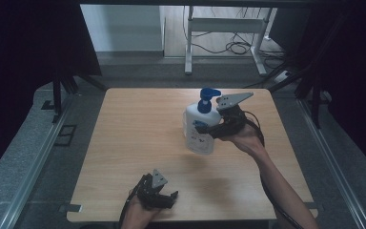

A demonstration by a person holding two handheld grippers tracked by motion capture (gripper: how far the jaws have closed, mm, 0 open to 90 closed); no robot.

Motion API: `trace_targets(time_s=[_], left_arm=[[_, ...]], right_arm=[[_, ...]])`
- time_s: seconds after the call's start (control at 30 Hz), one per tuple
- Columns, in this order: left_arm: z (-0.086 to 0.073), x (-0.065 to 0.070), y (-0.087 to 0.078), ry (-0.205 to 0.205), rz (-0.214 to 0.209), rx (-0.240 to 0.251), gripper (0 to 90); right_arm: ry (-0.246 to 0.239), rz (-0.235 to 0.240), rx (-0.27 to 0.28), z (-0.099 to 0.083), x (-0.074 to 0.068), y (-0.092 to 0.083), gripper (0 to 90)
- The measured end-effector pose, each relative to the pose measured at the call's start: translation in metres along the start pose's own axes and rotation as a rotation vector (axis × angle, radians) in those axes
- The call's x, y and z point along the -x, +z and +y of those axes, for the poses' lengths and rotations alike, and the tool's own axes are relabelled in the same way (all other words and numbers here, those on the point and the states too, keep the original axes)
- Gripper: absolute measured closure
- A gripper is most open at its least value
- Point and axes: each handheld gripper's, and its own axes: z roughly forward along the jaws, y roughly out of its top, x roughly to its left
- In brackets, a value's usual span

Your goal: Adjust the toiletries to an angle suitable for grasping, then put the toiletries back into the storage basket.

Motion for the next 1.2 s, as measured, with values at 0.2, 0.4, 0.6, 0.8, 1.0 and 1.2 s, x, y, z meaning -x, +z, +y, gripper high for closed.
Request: trace_targets(time_s=[0.2, 0.4, 0.6, 0.8, 1.0, 1.2], left_arm=[[0.0, 0.0, 0.0, 0.001, -0.002, -0.001, 12.4], [0.0, 0.0, 0.0, -0.002, -0.003, 0.002, 12.4], [0.0, 0.0, 0.0, 0.0, -0.003, 0.0, 12.4], [0.0, 0.0, 0.0, 0.0, -0.003, 0.001, 12.5], [0.0, 0.0, 0.0, 0.0, -0.003, 0.001, 12.4], [0.0, 0.0, 0.0, 0.0, -0.004, 0.001, 12.4]], right_arm=[[-0.005, 0.027, 0.021, 0.008, 0.007, -0.005, 37.6], [-0.024, 0.035, 0.024, 0.016, 0.012, -0.009, 37.7], [-0.034, 0.046, 0.032, 0.025, 0.019, -0.011, 37.7], [-0.036, 0.042, 0.029, 0.031, 0.027, -0.013, 37.8], [-0.026, 0.038, 0.031, 0.034, 0.036, -0.014, 37.8], [-0.02, 0.029, 0.025, 0.035, 0.045, -0.013, 37.8]])
